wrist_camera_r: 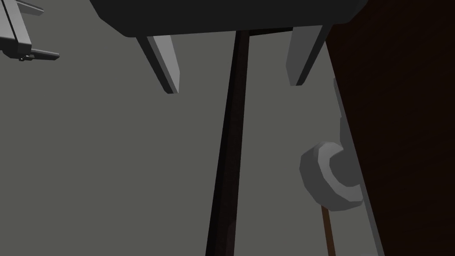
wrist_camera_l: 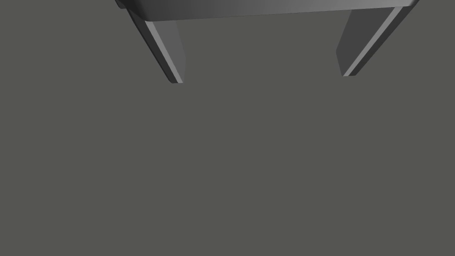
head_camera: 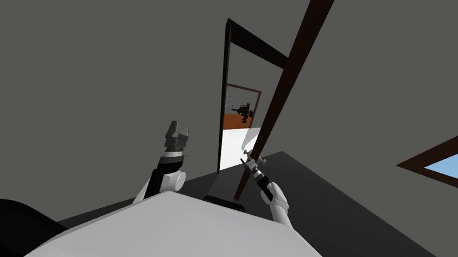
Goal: Pull the door open
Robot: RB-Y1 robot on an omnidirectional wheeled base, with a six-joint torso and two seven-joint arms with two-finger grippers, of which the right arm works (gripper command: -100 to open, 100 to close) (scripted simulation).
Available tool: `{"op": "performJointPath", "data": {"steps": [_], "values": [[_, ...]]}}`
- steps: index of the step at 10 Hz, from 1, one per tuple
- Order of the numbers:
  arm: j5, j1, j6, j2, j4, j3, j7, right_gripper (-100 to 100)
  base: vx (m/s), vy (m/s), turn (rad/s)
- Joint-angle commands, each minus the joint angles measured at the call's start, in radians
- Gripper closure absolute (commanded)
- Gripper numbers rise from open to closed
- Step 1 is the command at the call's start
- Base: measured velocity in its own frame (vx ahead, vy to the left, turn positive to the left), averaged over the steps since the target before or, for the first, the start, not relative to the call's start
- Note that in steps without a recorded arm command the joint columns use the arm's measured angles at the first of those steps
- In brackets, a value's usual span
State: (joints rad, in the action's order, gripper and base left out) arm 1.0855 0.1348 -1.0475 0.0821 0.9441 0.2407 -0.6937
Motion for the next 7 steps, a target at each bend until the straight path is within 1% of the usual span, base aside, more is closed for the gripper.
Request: {"op": "performJointPath", "data": {"steps": [1, 3, 4, 5, 7], "values": [[-0.002, 0.008, 0.038, 0.016, 0.045, 0.018, 0.013, -100, 0.001, 0.008, -0.004], [-0.003, 0.011, 0.032, 0.017, 0.040, 0.022, 0.009, -100, -0.005, -0.004, -0.003], [0.004, -0.011, 0.007, -0.001, 0.023, -0.003, 0.014, -100, -0.044, 0.010, 0.000], [0.004, -0.011, 0.007, -0.001, 0.023, -0.003, 0.014, 100, -0.051, 0.022, -0.008], [0.004, -0.011, 0.007, -0.001, 0.023, -0.003, 0.014, 100, -0.010, 0.005, -0.002]]}}
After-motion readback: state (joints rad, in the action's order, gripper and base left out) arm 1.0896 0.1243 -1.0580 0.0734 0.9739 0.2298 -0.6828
